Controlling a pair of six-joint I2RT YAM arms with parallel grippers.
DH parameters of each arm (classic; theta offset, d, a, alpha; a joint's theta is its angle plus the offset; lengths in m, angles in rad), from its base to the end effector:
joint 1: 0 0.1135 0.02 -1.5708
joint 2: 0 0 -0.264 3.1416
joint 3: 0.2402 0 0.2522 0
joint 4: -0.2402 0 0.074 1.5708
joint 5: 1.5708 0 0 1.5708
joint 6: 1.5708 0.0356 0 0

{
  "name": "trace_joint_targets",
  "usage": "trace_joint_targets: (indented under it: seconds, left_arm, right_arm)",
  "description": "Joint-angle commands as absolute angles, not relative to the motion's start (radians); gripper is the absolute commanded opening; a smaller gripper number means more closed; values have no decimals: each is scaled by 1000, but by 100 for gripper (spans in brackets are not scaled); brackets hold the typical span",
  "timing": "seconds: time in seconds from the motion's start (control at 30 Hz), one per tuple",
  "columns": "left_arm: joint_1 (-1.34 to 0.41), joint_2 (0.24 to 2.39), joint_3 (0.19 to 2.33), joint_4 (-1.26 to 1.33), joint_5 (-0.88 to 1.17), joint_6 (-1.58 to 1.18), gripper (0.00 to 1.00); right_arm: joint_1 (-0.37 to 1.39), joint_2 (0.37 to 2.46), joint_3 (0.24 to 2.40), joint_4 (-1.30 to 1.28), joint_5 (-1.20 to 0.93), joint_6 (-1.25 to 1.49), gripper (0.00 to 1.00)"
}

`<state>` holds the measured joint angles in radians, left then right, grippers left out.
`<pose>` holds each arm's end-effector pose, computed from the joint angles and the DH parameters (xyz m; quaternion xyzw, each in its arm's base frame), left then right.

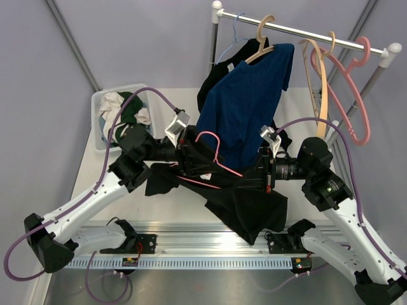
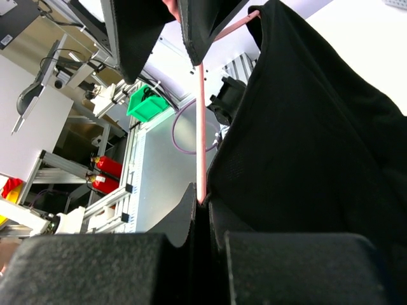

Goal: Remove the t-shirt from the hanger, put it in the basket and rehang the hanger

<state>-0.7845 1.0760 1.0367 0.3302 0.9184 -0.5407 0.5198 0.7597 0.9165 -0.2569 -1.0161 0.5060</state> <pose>0.1452 -0.1849 0.4236 0.4180 0.4881 -0.6510 0.4041 0.1182 0.1025 0.3836 -0.3308 0.6457 0.6020 0.3337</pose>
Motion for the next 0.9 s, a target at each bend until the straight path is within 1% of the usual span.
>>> trace_joint_targets:
  seconds: [0.0, 0.03, 0.1, 0.17, 0.23, 0.3, 0.37, 0.4, 0.43, 0.5, 0.53, 0.57, 0.7, 0.73, 0.87]
  left_arm:
    - [-799, 1074, 1031, 399, 920, -538, 39]
    - [-801, 1077, 1032, 397, 923, -538, 36]
    - [-801, 1080, 1032, 391, 936, -537, 21]
    - [-802, 1078, 1037, 355, 933, -526, 0]
    - [-802, 1080, 1048, 331, 942, -503, 0]
    - [-801, 1074, 1060, 253, 907, -468, 0]
    - [-799, 1066, 1080, 189, 861, -451, 0]
    - [-799, 1065, 1086, 172, 848, -451, 0]
    - [-796, 1065, 1094, 158, 839, -451, 0]
    - [-787, 1060, 1114, 118, 821, -454, 0]
    - [-782, 1049, 1126, 86, 804, -450, 0]
    - [-778, 1042, 1130, 69, 792, -445, 0]
    - [-735, 993, 1160, -20, 732, -419, 0]
    - [-729, 983, 1172, -44, 721, -413, 0]
    - [-723, 944, 1233, -185, 643, -338, 0]
  right_arm:
    - [518, 759, 911, -169, -1014, 531, 0]
    - [518, 761, 911, -169, -1011, 531, 0]
    - [518, 764, 913, -163, -1011, 535, 0]
    - [520, 770, 920, -167, -1008, 537, 0]
    - [518, 776, 933, -185, -1000, 513, 0]
    - [518, 804, 968, -241, -983, 482, 0]
    - [518, 834, 1002, -285, -962, 439, 18]
    - [518, 844, 1011, -294, -956, 431, 29]
    - [518, 848, 1031, -305, -951, 411, 48]
    - [518, 861, 1043, -339, -950, 362, 65]
    - [520, 854, 1055, -377, -943, 338, 90]
    - [519, 850, 1061, -402, -933, 312, 99]
    - [518, 816, 1058, -488, -844, 175, 99]
    - [518, 808, 1049, -495, -792, 157, 100]
    - [518, 828, 1052, -545, -694, 88, 99]
